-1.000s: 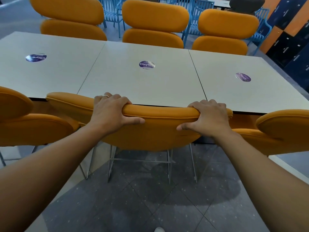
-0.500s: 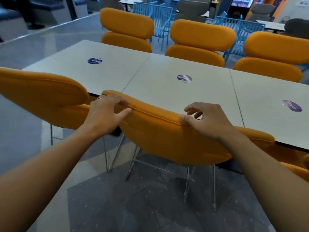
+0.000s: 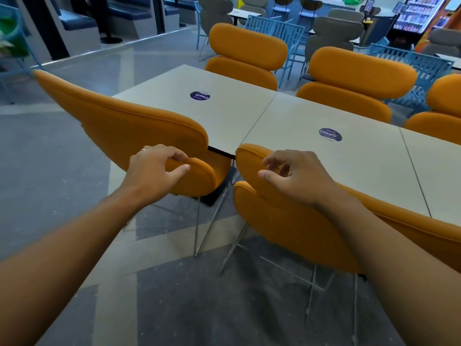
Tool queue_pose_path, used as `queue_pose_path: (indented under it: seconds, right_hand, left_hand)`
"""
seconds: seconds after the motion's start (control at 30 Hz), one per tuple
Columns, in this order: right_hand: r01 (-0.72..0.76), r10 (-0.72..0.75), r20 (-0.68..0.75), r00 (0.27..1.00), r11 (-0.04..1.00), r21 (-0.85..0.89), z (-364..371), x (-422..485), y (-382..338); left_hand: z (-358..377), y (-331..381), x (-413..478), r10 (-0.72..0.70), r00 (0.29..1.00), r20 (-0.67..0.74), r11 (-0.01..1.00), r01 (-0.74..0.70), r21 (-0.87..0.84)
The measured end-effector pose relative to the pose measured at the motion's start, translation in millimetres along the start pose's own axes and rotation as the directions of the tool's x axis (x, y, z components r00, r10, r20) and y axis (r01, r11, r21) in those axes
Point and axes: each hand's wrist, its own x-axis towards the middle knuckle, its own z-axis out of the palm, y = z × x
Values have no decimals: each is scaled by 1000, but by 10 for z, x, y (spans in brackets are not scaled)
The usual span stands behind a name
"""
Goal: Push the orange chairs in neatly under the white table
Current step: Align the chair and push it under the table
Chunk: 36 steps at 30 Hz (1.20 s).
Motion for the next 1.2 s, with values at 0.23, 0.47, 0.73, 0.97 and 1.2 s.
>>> queue_pose_path:
  seconds: [0.23,0.47,0.73,0.97,1.2]
  right_hand:
    - [1,-1,23,1000,1000,-23,428,400,-474]
    - [29,-29,-1,1000,1000,7,624,899,-707]
    - [73,-73,-51,996,997,4,825,1769,-784]
    - [48,-50,32,998,996,71,1050,2560,-733]
    - [4,-27,195,980,993,116,1343,3002,-821]
  left_hand:
    - [-408,-678,42,-30,1000,-3,999,30,13]
    - [-659,-1110,315,-35,998,-50,999,36,26]
    - [-752,-1447,1033,7,994,-108,999,-1,53]
    - [-755,-1792,1729,-3,992,-123,994,16,105]
    - [-646,-2183,2134,-55,997,-60,979,66,195]
